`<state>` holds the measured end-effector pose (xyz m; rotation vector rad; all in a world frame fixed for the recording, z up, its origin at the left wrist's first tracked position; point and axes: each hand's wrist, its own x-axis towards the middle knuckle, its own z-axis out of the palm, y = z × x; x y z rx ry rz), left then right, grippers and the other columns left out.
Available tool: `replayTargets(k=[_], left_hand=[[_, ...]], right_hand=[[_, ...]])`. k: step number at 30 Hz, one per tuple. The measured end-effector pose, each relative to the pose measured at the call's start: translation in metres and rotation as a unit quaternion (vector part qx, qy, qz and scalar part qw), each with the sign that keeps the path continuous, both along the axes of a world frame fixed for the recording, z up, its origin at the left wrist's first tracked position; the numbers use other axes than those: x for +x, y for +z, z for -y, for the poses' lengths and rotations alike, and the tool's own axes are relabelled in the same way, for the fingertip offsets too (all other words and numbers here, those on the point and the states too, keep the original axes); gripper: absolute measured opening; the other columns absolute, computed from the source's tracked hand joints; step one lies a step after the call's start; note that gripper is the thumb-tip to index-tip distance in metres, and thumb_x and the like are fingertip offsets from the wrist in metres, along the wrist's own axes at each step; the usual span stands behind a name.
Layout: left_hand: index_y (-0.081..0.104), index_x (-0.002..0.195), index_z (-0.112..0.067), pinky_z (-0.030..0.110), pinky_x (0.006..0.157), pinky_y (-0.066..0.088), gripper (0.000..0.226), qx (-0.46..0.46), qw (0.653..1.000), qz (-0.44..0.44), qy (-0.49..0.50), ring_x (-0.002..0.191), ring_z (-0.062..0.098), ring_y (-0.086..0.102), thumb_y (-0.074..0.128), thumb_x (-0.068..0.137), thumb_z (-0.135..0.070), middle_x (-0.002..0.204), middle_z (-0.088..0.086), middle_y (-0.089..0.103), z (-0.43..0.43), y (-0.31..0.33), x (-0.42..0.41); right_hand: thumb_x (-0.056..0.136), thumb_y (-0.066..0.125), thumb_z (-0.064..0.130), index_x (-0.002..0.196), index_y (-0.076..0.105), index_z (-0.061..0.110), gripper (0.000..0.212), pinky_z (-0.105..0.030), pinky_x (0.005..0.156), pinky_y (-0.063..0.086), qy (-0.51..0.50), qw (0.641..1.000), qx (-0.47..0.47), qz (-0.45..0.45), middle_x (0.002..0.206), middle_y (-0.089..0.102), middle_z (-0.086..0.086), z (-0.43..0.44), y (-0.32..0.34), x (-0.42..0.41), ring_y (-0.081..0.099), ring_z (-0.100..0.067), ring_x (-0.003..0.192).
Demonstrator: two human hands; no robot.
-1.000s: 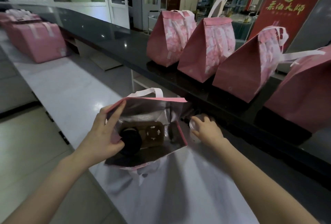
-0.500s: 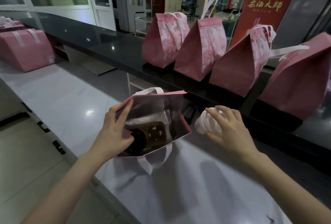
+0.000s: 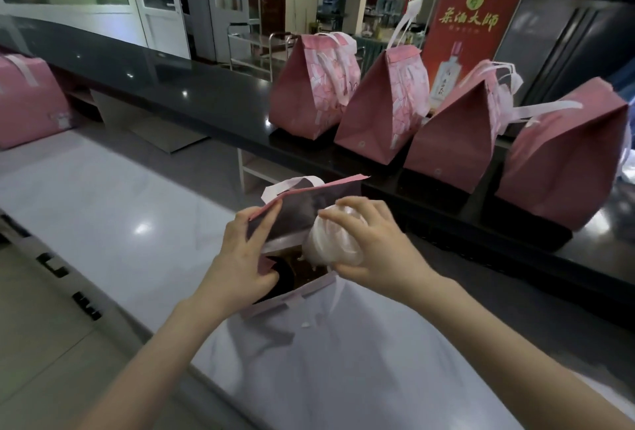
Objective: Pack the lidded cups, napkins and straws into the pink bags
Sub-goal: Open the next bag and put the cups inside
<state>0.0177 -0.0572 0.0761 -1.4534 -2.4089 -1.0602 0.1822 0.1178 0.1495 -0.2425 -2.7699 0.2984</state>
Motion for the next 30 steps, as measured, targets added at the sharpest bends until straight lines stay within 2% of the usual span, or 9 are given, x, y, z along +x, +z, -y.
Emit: replayTargets(k=[2,5,7,11,15,17,21,25,30], left_hand=[[0.017,0.153,-0.035,0.027,0.094,0.046,0.1,0.009,1.0,0.008,-0.008,0.134,0.017,0.026,0.066,0.069,-0.012,0.146,-0.005,0.018,0.003,0.002,-0.001],[0.014,0.153,-0.039,0.026,0.081,0.055,0.102,0.015,0.999,0.015,-0.028,0.133,0.013,0.027,0.063,0.068,-0.011,0.145,-0.009,0.018,0.008,0.001,-0.003],[0.011,0.152,-0.042,0.023,0.079,0.056,0.105,0.017,0.999,0.02,-0.037,0.134,0.011,0.026,0.063,0.067,-0.011,0.146,-0.01,0.017,0.011,0.001,-0.004],[0.008,0.151,-0.047,0.019,0.083,0.052,0.106,0.018,0.998,0.03,-0.048,0.134,0.009,0.024,0.062,0.066,-0.014,0.146,-0.012,0.015,0.014,0.0,-0.009],[0.007,0.15,-0.048,0.013,0.081,0.049,0.105,0.013,0.998,0.041,-0.048,0.133,0.009,0.024,0.064,0.068,-0.016,0.145,-0.012,0.014,0.015,0.0,-0.017],[0.009,0.15,-0.048,0.009,0.086,0.043,0.102,0.013,0.997,0.05,-0.054,0.133,0.009,0.025,0.064,0.068,-0.018,0.146,-0.013,0.013,0.016,0.0,-0.021],[0.015,0.15,-0.047,0.014,0.094,0.04,0.097,0.02,0.996,0.054,-0.072,0.135,0.007,0.025,0.06,0.068,-0.022,0.146,-0.015,0.015,0.017,-0.001,-0.029],[0.017,0.148,-0.051,0.022,0.097,0.042,0.095,0.011,0.994,0.064,-0.087,0.135,0.005,0.023,0.059,0.067,-0.025,0.145,-0.02,0.013,0.018,0.0,-0.04],[0.024,0.145,-0.051,0.025,0.103,0.039,0.089,0.0,0.991,0.074,-0.108,0.139,0.006,0.019,0.06,0.067,-0.027,0.147,-0.021,0.01,0.018,0.0,-0.053]], right_hand=[[0.073,0.074,0.033,0.136,0.04,0.038,0.072,-0.037,0.088,0.049,-0.005,0.999,0.016,0.048,0.139,0.032,0.008,0.004,-0.008,-0.021,0.027,-0.02,0.125],[0.074,0.072,0.033,0.133,0.039,0.035,0.068,-0.033,0.073,0.046,-0.02,0.992,0.063,0.111,0.133,0.035,0.004,0.008,-0.02,-0.05,0.033,-0.023,0.117],[0.075,0.071,0.034,0.132,0.039,0.033,0.065,-0.035,0.068,0.046,-0.038,0.984,0.086,0.153,0.131,0.036,0.0,0.009,-0.027,-0.064,0.035,-0.025,0.115],[0.081,0.066,0.03,0.133,0.041,0.03,0.058,-0.046,0.082,0.052,-0.054,0.974,0.074,0.209,0.137,0.034,-0.004,0.007,-0.041,-0.08,0.033,-0.03,0.123],[0.083,0.063,0.025,0.132,0.042,0.028,0.053,-0.044,0.082,0.051,-0.061,0.969,0.058,0.232,0.135,0.035,-0.005,0.006,-0.055,-0.084,0.034,-0.03,0.121],[0.082,0.065,0.022,0.132,0.042,0.026,0.055,-0.043,0.082,0.051,-0.06,0.967,0.06,0.241,0.137,0.033,-0.005,0.005,-0.061,-0.087,0.033,-0.03,0.121],[0.081,0.067,0.014,0.134,0.039,0.026,0.061,-0.039,0.08,0.05,-0.061,0.964,0.067,0.251,0.136,0.031,-0.007,0.003,-0.074,-0.098,0.032,-0.031,0.121],[0.079,0.07,0.014,0.136,0.038,0.03,0.067,-0.047,0.093,0.047,-0.063,0.957,0.044,0.278,0.138,0.03,-0.005,-0.002,-0.083,-0.113,0.031,-0.032,0.124],[0.077,0.071,0.013,0.136,0.038,0.036,0.071,-0.048,0.102,0.04,-0.078,0.946,0.021,0.313,0.139,0.03,-0.003,-0.013,-0.093,-0.133,0.031,-0.034,0.126]])
